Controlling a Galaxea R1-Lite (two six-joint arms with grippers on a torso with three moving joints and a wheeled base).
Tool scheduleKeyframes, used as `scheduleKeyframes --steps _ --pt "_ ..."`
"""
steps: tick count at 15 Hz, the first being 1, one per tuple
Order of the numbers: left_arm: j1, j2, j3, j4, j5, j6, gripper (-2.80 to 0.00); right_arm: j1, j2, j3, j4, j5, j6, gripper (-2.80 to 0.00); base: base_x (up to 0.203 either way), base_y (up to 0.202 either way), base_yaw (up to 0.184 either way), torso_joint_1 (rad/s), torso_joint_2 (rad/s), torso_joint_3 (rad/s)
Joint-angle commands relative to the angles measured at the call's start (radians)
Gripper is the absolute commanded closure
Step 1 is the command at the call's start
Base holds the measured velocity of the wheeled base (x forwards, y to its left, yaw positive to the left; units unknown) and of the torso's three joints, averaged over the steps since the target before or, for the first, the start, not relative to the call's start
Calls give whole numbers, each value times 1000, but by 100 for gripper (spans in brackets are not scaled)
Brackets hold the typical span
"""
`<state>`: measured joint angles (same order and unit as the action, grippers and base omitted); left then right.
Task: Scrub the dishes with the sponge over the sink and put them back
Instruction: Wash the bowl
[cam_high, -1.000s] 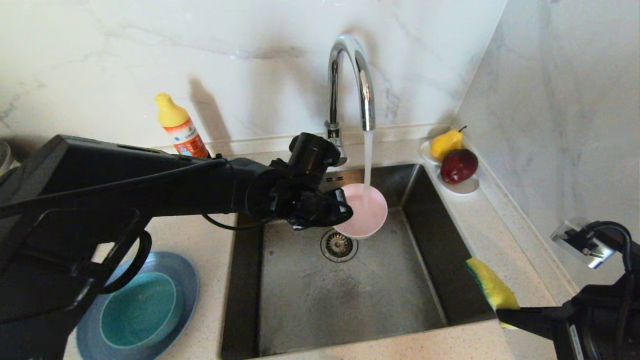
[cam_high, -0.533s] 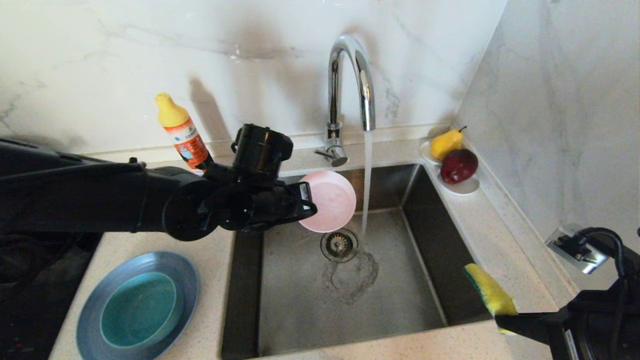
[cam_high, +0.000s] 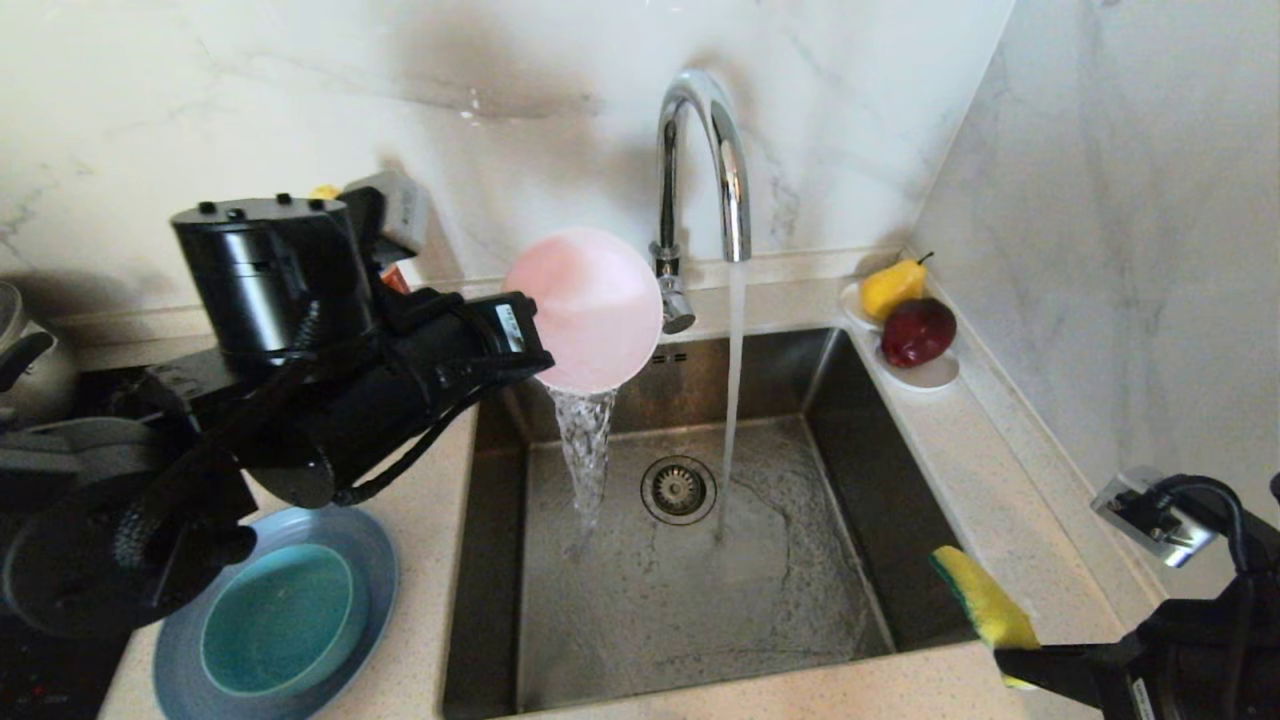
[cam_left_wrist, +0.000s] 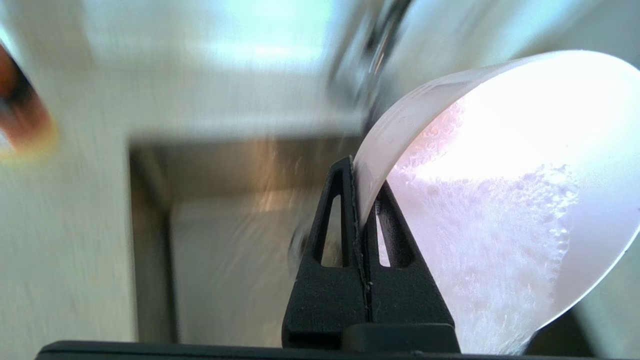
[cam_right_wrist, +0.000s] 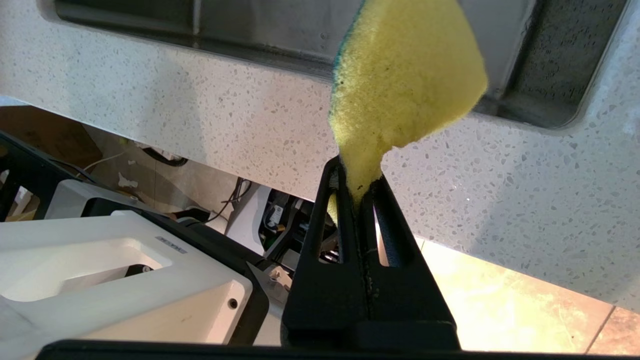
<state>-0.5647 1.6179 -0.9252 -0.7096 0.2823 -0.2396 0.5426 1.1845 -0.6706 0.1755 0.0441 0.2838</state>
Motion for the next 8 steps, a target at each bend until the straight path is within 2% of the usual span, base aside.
scheduleKeyframes --steps 1,3,6,8 --pt "0 -82 43 -81 0 45 0 0 4 0 1 2 1 0 0 0 0 0 0 0" --pt "0 -98 57 -130 -2 86 0 0 17 0 1 2 1 0 0 0 0 0 0 0" --pt "0 -116 66 -228 -4 89 0 0 26 0 -28 3 1 0 0 0 0 0 0 0" --pt "0 -126 92 -306 -40 89 0 0 30 0 -34 3 0 0 0 0 0 0 0 0"
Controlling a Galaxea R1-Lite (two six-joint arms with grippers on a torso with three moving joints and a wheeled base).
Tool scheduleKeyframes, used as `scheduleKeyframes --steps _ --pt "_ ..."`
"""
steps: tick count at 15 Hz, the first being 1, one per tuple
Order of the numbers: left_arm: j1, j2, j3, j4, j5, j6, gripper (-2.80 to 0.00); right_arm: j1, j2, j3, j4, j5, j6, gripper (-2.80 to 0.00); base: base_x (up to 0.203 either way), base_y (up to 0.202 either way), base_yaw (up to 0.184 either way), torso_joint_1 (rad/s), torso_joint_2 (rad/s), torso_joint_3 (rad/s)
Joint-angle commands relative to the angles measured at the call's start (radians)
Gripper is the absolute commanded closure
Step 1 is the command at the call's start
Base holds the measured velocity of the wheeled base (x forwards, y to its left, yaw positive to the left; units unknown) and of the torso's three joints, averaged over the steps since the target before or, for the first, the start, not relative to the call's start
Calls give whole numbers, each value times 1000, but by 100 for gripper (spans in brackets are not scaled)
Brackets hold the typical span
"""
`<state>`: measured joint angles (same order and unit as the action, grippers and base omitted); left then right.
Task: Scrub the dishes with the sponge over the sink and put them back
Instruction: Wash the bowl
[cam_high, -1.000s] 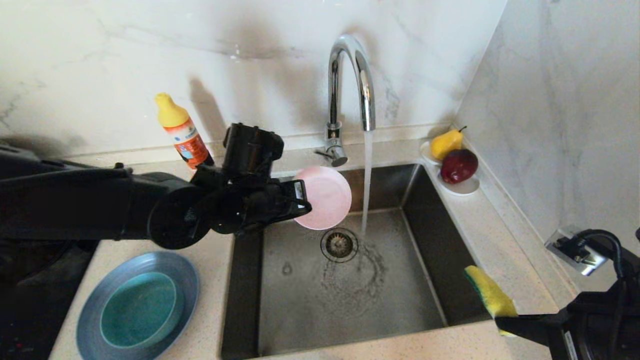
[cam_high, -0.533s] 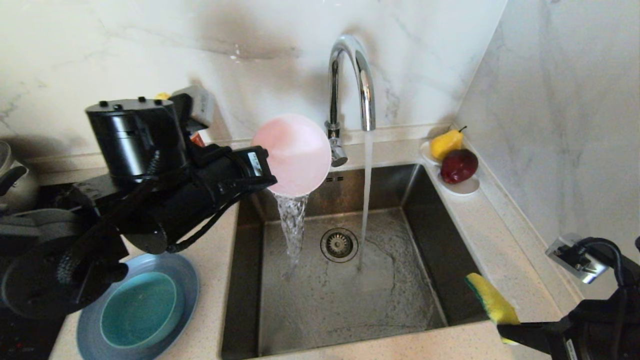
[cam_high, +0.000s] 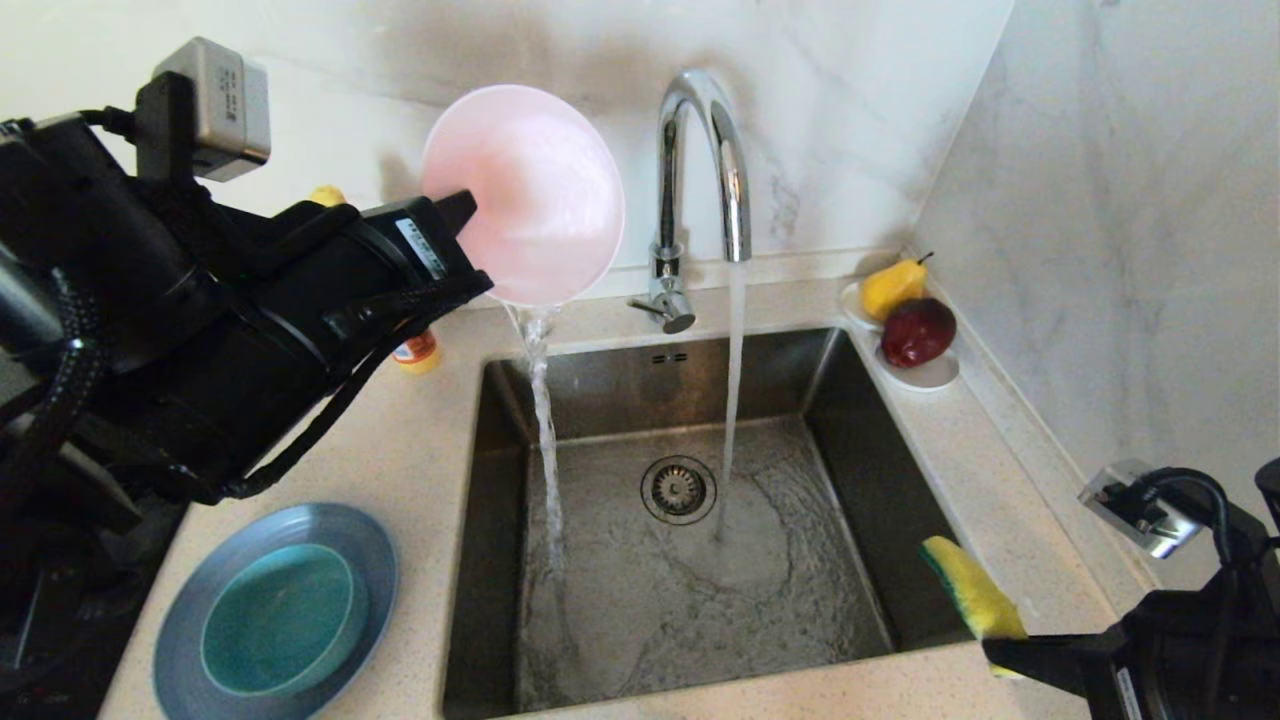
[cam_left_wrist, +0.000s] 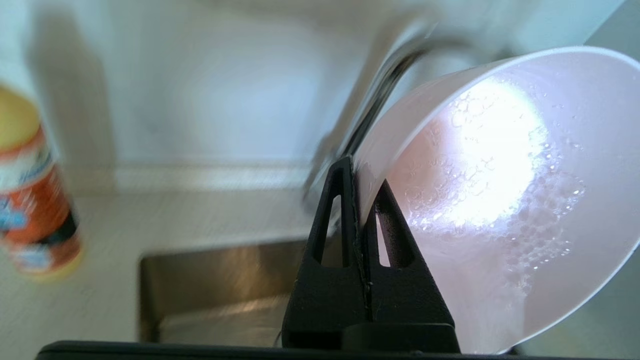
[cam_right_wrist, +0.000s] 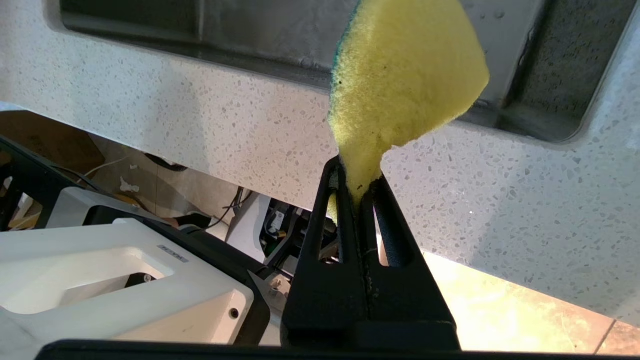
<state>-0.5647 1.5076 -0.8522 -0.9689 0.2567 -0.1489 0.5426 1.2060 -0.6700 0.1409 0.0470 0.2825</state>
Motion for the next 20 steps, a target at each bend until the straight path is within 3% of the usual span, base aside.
scheduleKeyframes --steps 1,4,12,14,16,18,20 --pt "0 -17 46 -105 -49 -1 0 0 17 0 0 7 1 0 0 0 0 0 0 0" --pt "0 -17 133 -272 -143 -2 0 0 24 0 0 11 3 0 0 0 0 0 0 0" --pt "40 -18 161 -267 -212 -16 0 0 8 -5 0 17 3 0 0 0 0 0 0 0" --pt "60 -23 159 -63 -217 -10 0 8 -16 -11 -1 23 21 0 0 0 0 0 0 0" --pt "77 -34 122 284 -233 -10 0 13 -42 -37 -1 77 51 0 0 0 0 0 0 0" --pt "87 -39 58 540 -252 -18 0 13 -52 -81 0 102 57 0 0 0 0 0 0 0" --pt "90 -40 46 647 -250 -10 0 50 -60 -127 1 119 86 0 0 0 0 0 0 0"
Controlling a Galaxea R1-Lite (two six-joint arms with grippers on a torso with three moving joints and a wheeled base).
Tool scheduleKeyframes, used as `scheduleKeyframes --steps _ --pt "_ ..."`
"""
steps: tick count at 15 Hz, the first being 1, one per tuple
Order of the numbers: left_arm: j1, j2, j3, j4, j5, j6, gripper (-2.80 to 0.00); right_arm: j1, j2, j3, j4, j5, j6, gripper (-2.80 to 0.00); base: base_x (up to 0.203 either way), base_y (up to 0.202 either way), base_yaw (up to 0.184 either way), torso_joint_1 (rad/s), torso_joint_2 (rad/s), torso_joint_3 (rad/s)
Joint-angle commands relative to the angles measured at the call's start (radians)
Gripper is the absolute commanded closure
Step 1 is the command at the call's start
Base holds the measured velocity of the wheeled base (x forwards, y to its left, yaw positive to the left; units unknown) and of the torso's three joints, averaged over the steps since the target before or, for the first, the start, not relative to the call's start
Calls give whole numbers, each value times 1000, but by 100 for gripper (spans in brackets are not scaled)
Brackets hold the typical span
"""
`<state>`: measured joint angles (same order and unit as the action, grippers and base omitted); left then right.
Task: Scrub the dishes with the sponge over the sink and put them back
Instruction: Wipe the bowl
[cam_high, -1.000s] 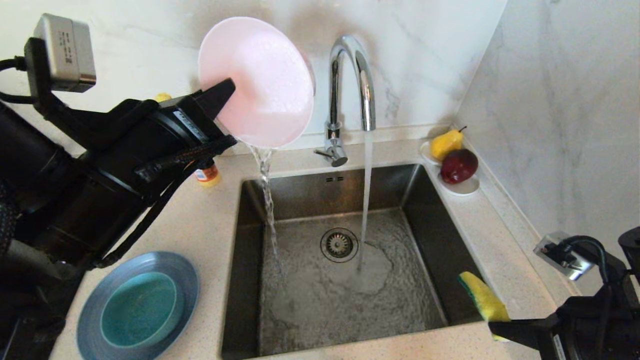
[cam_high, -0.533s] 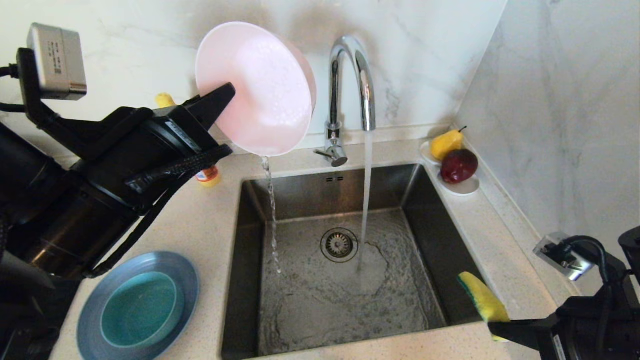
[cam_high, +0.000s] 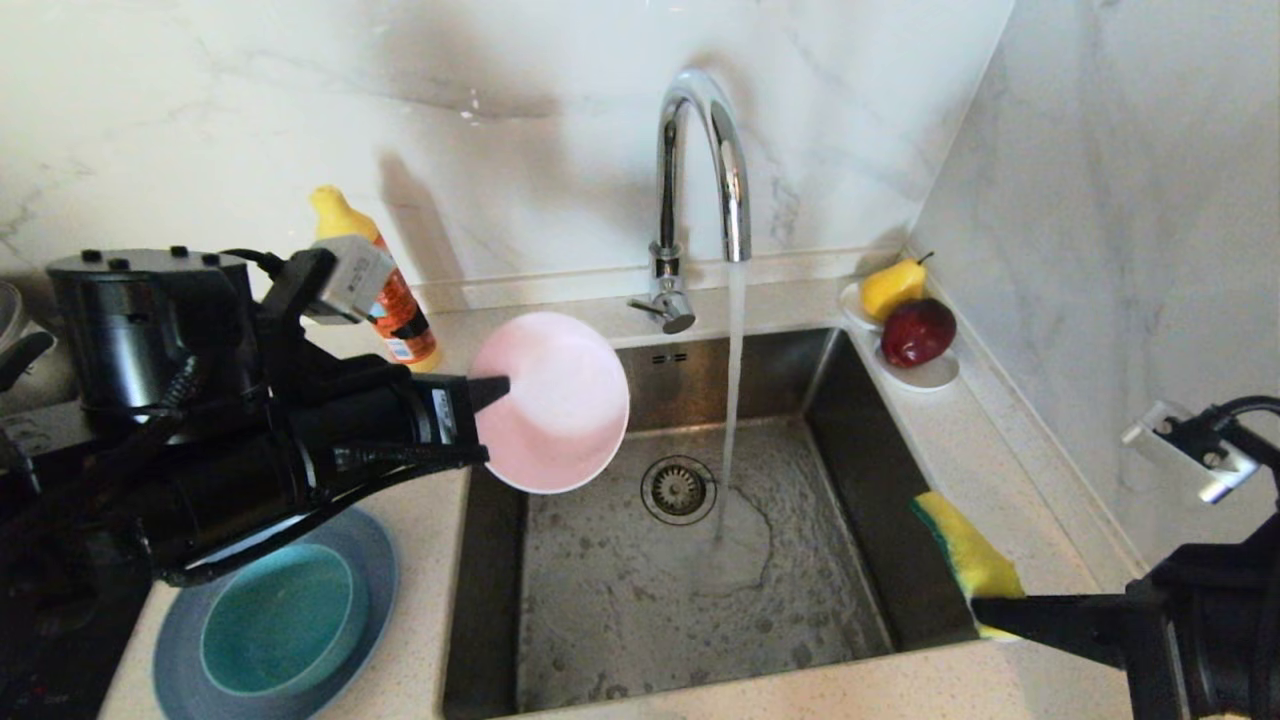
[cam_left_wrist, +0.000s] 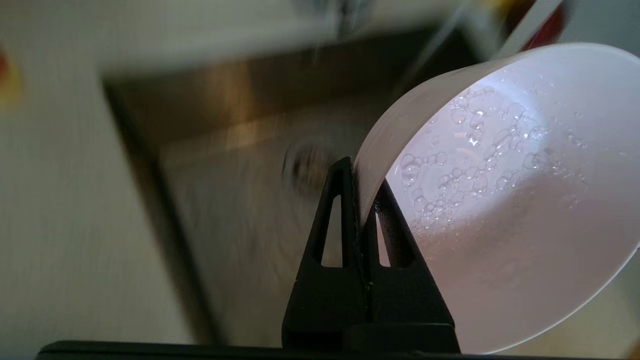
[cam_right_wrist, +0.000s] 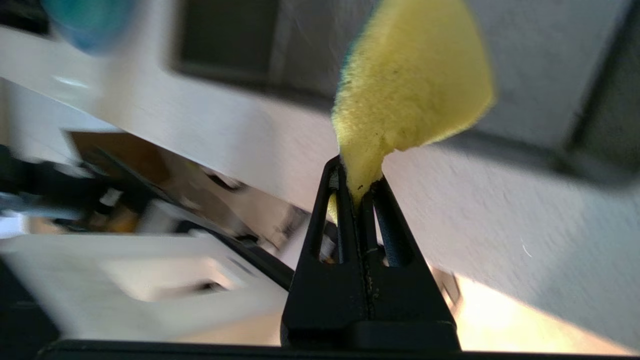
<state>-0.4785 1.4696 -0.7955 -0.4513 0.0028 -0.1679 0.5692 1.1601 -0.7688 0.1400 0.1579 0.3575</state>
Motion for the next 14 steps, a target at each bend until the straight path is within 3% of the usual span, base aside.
scheduleKeyframes --steps 1,6,10,12,14 --pt "-7 -4 9 136 27 20 0 53 -15 -42 3 25 26 0 0 0 0 0 0 0" --pt "-194 30 56 122 219 31 0 179 37 -122 8 42 34 0 0 0 0 0 0 0" --pt "-287 163 71 -150 471 60 0 280 152 -192 0 44 34 0 0 0 0 0 0 0" --pt "-313 179 83 -252 510 81 0 288 221 -260 0 46 33 0 0 0 0 0 0 0" --pt "-329 192 87 -264 537 91 0 290 292 -316 0 46 34 0 0 0 0 0 0 0"
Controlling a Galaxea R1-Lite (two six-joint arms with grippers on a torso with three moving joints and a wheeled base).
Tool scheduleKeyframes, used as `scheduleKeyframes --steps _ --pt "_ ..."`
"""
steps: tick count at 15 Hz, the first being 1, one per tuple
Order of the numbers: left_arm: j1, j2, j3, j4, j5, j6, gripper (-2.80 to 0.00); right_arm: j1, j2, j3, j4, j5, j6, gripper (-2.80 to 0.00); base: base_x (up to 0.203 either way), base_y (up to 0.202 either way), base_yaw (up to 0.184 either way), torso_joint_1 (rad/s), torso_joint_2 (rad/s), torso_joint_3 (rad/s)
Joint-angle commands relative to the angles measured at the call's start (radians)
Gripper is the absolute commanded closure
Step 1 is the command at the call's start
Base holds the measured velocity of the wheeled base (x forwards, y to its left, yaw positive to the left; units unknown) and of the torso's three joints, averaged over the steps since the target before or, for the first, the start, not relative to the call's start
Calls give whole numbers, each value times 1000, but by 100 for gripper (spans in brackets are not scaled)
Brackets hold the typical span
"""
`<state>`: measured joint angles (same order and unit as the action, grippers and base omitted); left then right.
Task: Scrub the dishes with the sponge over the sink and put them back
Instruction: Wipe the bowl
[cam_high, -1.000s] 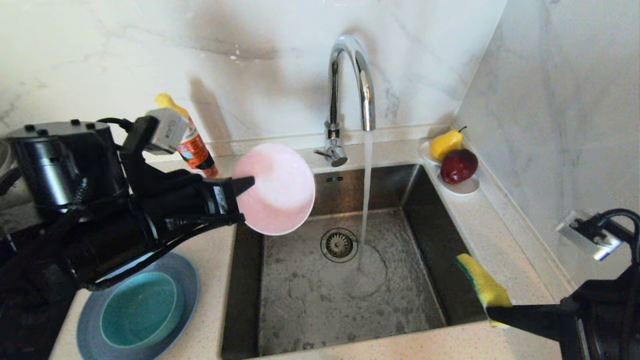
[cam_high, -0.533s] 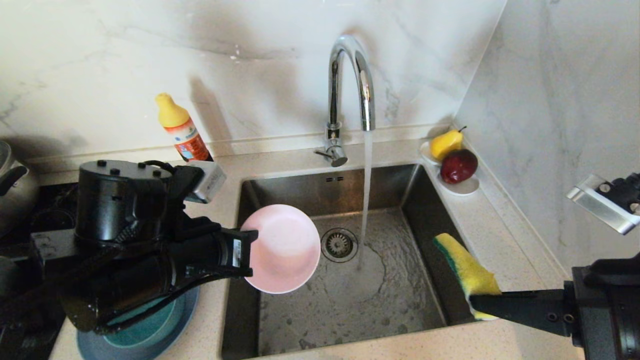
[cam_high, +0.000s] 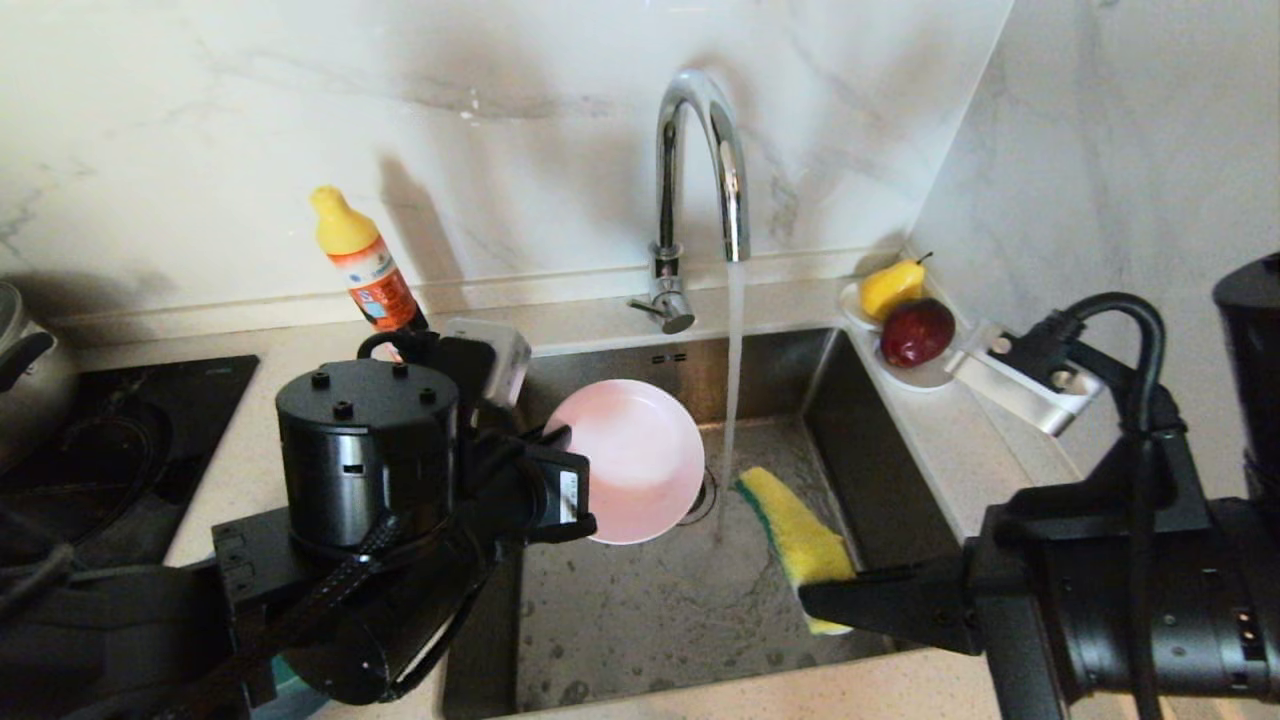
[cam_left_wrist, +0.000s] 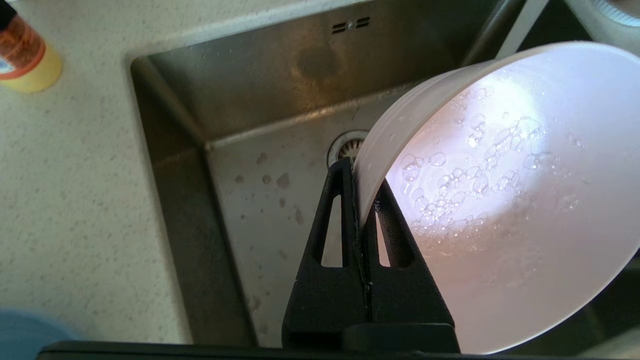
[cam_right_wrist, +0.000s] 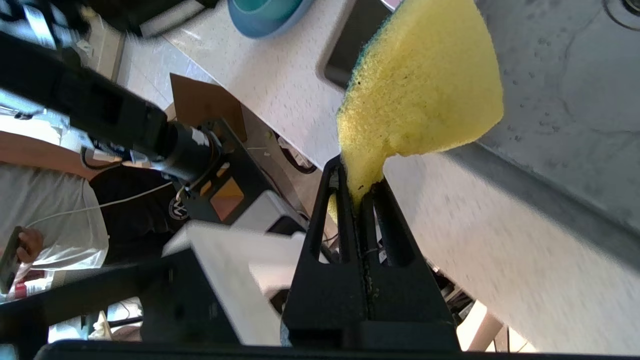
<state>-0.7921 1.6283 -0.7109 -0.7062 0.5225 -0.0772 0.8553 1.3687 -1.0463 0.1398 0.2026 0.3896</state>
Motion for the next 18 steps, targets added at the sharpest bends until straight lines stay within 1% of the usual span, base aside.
scheduleKeyframes --steps 1,4,7,9,13,18 --pt "-26 48 2 -31 38 0 0 10 105 -54 1 6 2 0 0 0 0 0 0 0" --pt "-42 79 19 -164 49 1 0 20 174 -106 1 19 8 0 0 0 0 0 0 0" --pt "-42 74 31 -176 48 -4 0 19 242 -171 0 18 46 0 0 0 0 0 0 0" --pt "-42 68 31 -179 48 -6 0 14 285 -202 -2 17 52 0 0 0 0 0 0 0" --pt "-42 71 62 -267 47 -3 0 -31 338 -267 -1 17 77 0 0 0 0 0 0 0" --pt "-42 65 83 -274 40 -6 0 -81 398 -330 -3 17 78 0 0 0 0 0 0 0"
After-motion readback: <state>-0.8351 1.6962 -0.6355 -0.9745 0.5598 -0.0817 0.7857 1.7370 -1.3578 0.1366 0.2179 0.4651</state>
